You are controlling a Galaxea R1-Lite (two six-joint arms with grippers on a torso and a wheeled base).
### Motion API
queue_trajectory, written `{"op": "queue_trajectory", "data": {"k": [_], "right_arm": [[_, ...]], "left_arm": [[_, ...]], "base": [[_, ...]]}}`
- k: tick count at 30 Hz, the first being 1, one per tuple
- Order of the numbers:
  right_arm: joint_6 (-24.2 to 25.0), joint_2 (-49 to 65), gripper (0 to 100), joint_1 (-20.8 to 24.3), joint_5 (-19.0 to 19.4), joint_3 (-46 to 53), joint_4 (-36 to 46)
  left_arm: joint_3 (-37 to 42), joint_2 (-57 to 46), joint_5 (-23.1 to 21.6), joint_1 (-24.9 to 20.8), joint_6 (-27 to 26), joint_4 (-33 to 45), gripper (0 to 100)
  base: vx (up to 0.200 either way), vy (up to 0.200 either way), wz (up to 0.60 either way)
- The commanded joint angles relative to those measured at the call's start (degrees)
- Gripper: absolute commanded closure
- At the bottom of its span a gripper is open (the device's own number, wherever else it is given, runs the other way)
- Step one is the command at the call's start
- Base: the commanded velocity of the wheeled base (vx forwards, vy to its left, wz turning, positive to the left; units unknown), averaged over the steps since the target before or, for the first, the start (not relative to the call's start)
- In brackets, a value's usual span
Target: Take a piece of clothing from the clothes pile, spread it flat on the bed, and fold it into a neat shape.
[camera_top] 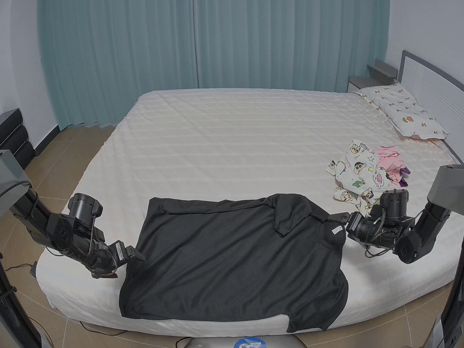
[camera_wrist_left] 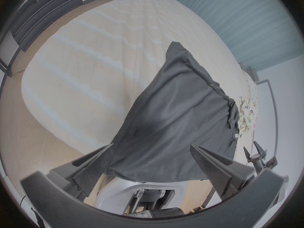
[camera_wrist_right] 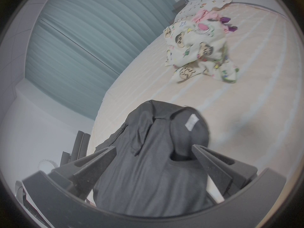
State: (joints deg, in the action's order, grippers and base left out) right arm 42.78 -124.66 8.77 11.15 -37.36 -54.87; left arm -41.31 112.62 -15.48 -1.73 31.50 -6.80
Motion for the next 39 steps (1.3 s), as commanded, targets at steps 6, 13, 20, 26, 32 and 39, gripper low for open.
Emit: {"op": "queue_trajectory", "data": {"k": [6,13,20,26,32,39], "right_arm": [[1.17,-8.41,0,5.82,-2.01,-9.57,1.87],[1.34,-13.24,0,8.20,-4.91,-16.69,4.16],[1.52,-14.12,0,8.73,-5.53,-18.97,5.83],[1.70,-13.68,0,8.73,-6.41,-18.36,5.48],[3.10,-13.68,0,8.55,-7.11,-18.18,5.21],[4.24,-13.24,0,8.11,-7.90,-17.92,5.21]], "left_arm": [[-1.58,0.85,-0.87,0.32,0.76,-0.05,0],[-3.42,1.55,-0.60,0.32,5.06,-0.05,0],[-2.98,1.73,-0.95,0.41,4.80,0.03,0],[-3.51,2.43,-1.13,0.41,5.06,0.12,0],[-3.25,2.34,-1.22,0.24,4.97,0.12,0],[-2.72,2.43,-1.22,0.06,4.97,0.91,0]], "base": [[0.000,0.000,0.00],[0.000,0.000,0.00],[0.000,0.000,0.00],[0.000,0.000,0.00],[0.000,0.000,0.00],[0.000,0.171,0.00]]}}
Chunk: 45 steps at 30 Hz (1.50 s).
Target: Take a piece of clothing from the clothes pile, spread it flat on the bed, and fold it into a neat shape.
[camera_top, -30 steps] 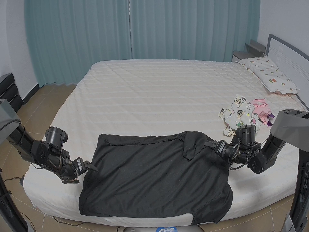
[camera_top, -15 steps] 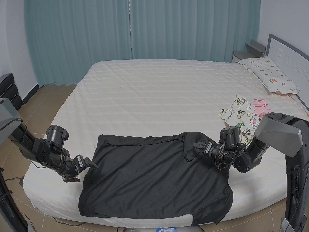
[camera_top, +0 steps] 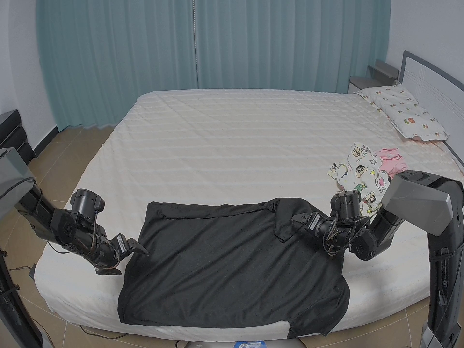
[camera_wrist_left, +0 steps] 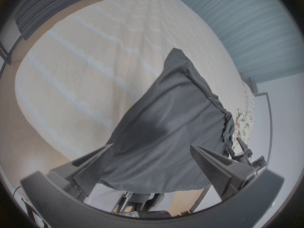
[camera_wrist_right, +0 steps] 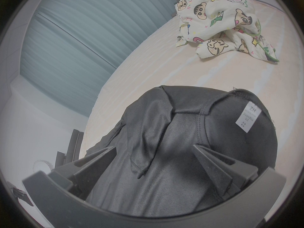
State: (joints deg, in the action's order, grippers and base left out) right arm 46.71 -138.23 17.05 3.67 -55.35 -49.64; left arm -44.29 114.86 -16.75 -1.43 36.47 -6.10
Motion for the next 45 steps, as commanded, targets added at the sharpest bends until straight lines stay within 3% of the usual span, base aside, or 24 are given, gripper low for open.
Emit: {"op": "queue_trajectory", "data": {"k": [1,17,26,39,40,45], "right_arm": [[0.92,0.24,0,-0.09,-1.03,-0.03,-0.11],[4.35,-0.73,0,0.08,-1.30,-3.98,0.69],[3.38,-5.03,0,-0.18,-1.12,-7.32,3.06],[2.33,-6.88,0,-3.70,-0.59,-14.53,7.28],[2.24,-7.05,100,-3.61,-0.59,-14.62,7.19],[2.33,-6.70,100,-3.52,-0.59,-15.58,7.28]], "left_arm": [[0.26,0.19,0.05,-0.24,0.00,0.21,0],[0.26,0.01,-0.04,-0.33,-0.09,0.03,0],[0.26,-0.16,-2.41,-0.24,0.26,-0.32,0],[-0.27,0.19,-2.50,-0.07,0.26,-0.32,0],[-0.36,0.19,-2.50,0.02,0.26,-0.32,0],[-0.27,0.19,-2.50,0.02,0.26,-0.32,0]], "base": [[0.000,0.200,0.00],[0.000,0.025,0.00],[0.000,0.000,0.00],[0.000,0.000,0.00],[0.000,0.000,0.00],[0.000,0.000,0.00]]}}
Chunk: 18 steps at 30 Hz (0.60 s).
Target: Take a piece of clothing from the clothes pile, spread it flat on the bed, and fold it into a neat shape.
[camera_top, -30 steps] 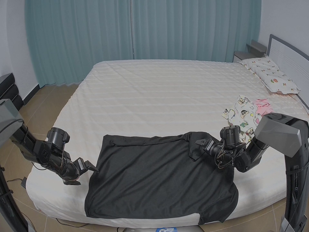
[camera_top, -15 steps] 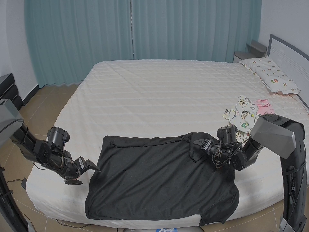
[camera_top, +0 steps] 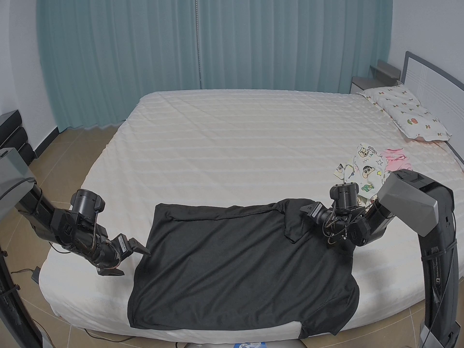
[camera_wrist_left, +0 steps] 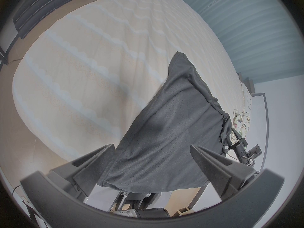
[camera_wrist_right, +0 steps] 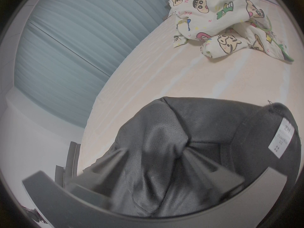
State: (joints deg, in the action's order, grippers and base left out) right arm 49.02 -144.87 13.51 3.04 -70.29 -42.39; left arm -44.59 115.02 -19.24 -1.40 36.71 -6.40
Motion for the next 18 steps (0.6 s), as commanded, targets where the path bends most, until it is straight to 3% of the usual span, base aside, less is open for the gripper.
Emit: {"op": "queue_trajectory", "data": {"k": [1,13,18], "right_arm": [[0.02,0.12,100,0.03,-0.05,-0.81,0.02],[-0.06,2.40,100,-1.64,0.04,-1.16,-0.77],[0.38,1.61,100,-2.17,0.13,-6.00,-1.65]], "left_arm": [[0.03,-0.06,-0.01,0.00,0.03,-0.02,0],[-0.14,-0.15,-0.01,0.00,0.12,-0.02,0],[-0.14,-0.06,-0.01,0.08,0.21,-0.02,0]], "base": [[0.000,0.000,0.00],[0.000,0.000,0.00],[0.000,0.000,0.00]]}}
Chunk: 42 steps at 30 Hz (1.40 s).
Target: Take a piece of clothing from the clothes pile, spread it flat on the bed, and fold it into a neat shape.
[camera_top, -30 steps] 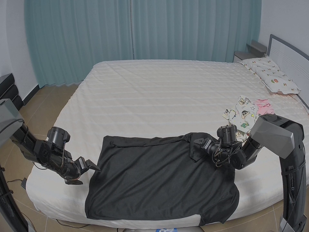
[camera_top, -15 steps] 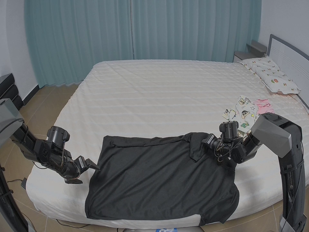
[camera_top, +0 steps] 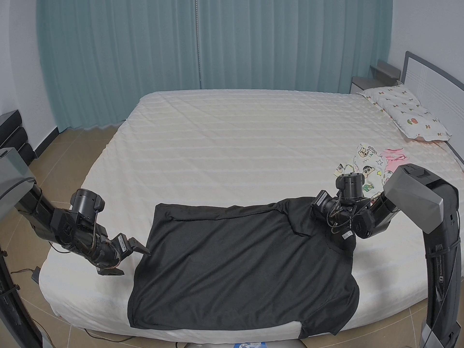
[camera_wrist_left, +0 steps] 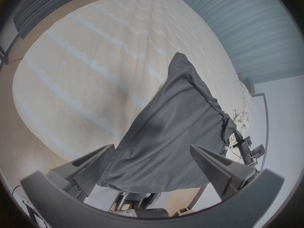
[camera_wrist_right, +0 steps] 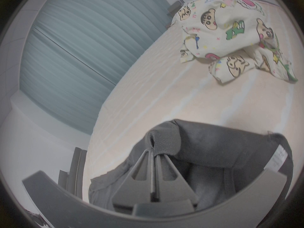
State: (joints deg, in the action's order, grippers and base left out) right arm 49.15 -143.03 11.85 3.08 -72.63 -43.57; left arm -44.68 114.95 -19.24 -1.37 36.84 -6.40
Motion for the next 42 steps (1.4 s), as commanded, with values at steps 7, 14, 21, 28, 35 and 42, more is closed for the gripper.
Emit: {"op": "queue_trajectory", "data": {"k": [7,14,21,28,35,42], "right_arm": [[2.70,-5.68,0,-2.18,-0.71,-14.56,-0.38],[3.49,-10.86,0,-4.20,-1.41,-20.01,-0.46],[3.85,-2.16,0,-6.14,0.78,-9.63,-0.55],[3.76,7.68,0,-3.24,5.44,4.16,-0.38],[3.76,9.26,0,1.51,5.18,8.03,0.33],[3.05,3.73,0,2.30,4.91,5.22,2.96]], "left_arm": [[-0.06,0.02,-0.01,0.05,0.07,-0.02,0],[-0.23,0.28,-0.01,0.40,0.16,-0.10,0],[-0.23,0.28,-0.01,0.49,0.16,-0.10,0],[-0.23,0.10,-0.01,0.49,0.16,-0.10,0],[-0.23,-0.07,-0.01,0.49,0.16,-0.10,0],[-0.23,-0.16,-0.01,0.49,0.16,-0.10,0]], "base": [[0.000,0.000,0.00],[0.000,0.000,0.00],[0.000,0.000,0.00],[0.000,0.000,0.00],[0.000,0.000,0.00],[0.000,0.000,0.00]]}}
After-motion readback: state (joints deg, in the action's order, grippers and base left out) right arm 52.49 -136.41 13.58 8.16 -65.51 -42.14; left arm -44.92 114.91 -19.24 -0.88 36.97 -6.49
